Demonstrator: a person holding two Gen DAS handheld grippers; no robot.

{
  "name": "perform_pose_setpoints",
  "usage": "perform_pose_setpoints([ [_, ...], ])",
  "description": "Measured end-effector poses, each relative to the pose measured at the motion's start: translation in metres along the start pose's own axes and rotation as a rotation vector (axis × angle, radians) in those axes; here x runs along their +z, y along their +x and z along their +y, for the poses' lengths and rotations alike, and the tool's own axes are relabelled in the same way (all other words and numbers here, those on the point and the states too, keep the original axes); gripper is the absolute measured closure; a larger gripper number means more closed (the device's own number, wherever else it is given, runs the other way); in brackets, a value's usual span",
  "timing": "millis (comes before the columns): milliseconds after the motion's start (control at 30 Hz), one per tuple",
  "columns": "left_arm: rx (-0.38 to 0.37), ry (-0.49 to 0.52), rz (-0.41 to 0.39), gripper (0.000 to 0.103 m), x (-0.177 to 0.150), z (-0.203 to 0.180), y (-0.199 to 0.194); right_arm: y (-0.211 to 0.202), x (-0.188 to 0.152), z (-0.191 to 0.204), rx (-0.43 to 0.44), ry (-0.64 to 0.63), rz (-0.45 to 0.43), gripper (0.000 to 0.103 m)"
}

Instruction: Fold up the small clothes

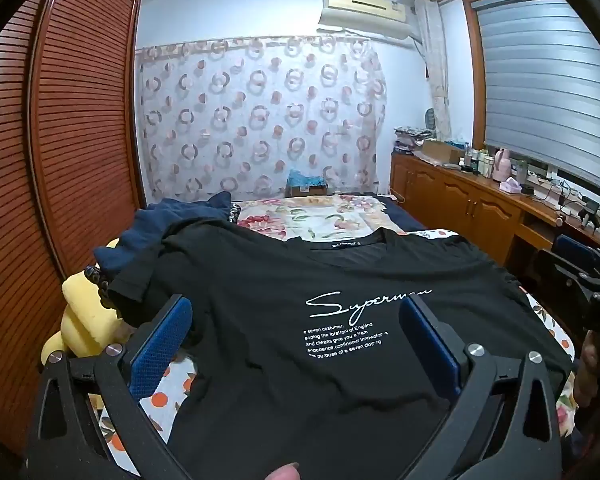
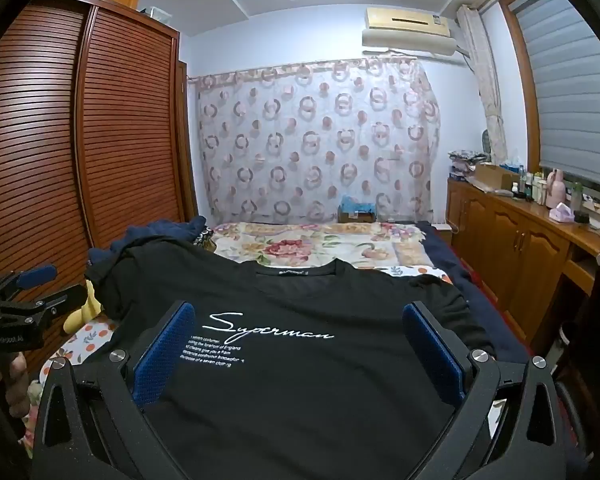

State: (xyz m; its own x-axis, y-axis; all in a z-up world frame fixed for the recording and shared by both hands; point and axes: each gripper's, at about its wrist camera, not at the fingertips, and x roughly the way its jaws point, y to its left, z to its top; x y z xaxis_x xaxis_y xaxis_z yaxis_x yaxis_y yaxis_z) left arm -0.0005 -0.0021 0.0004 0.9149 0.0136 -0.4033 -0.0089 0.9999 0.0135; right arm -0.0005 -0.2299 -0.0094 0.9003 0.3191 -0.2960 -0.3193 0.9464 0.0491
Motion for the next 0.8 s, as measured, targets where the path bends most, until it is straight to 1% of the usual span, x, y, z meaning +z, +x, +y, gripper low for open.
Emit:
perform_pose_setpoints([
  [233,-0.001,-0.007,-0.001,0.000,0.000,0.000,0.000,-0.001,0.000,0.001,0.001,-0.005,-0.001,0.000],
  [500,0.001,-0.008,-0.003,0.000,0.002,-0.010,-0.006,0.001,0.002,-0.001,0.007,-0.004,-0.001,0.000],
  [533,-0.003,-0.007,-0.004,0.000,0.002,-0.005,-0.004,0.001,0.002,-0.001,0.007,-0.005,-0.001,0.000],
  [800,-0.001,-0.006,-0.006,0.000,0.005,-0.008,-0.006,0.000,-0.001,0.000,0.010,-0.004,-0.004,0.000],
])
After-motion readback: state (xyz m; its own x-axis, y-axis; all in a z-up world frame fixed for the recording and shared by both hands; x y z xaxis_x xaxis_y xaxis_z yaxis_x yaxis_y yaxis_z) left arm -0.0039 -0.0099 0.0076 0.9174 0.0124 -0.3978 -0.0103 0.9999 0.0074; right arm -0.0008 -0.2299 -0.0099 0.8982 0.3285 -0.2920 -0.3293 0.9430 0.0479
